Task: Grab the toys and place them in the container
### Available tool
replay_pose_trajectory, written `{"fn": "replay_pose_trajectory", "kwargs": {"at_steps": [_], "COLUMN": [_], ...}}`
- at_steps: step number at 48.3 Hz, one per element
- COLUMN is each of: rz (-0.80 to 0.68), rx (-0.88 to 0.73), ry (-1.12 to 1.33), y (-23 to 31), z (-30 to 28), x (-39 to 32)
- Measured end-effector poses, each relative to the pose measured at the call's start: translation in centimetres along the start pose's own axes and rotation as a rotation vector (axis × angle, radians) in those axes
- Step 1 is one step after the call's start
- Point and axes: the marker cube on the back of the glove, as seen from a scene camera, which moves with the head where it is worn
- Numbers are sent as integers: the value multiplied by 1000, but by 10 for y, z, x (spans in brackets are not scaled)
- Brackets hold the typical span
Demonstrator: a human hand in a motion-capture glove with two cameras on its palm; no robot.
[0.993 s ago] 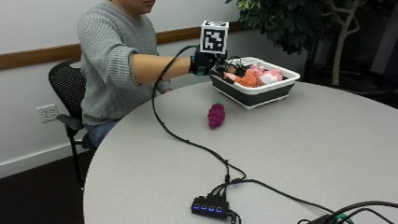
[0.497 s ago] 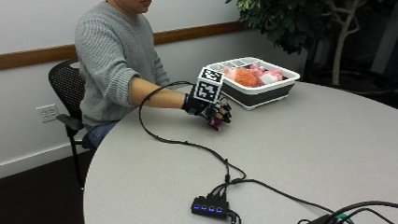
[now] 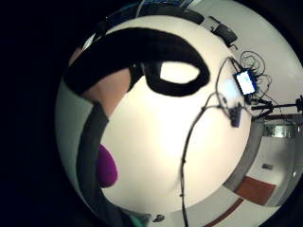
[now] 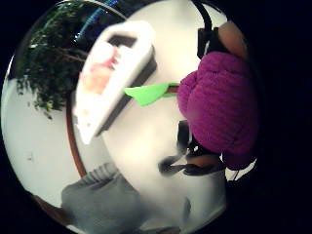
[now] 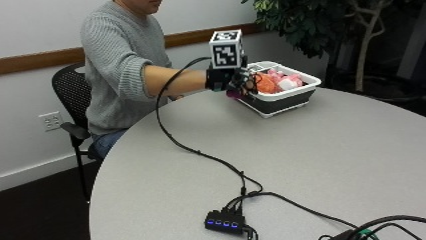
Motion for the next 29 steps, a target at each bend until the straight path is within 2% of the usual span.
{"fn": "replay_pose_trajectory", "kwargs": {"at_steps": [5, 10, 22, 29], "rz": [-31, -29, -15, -21], "rx": [45, 55, -3, 13], "ry": [-36, -29, -73, -71], "y": [-18, -33, -93, -108], "z": [-49, -62, -29, -17], "x": [-9, -20, -109, -160]}}
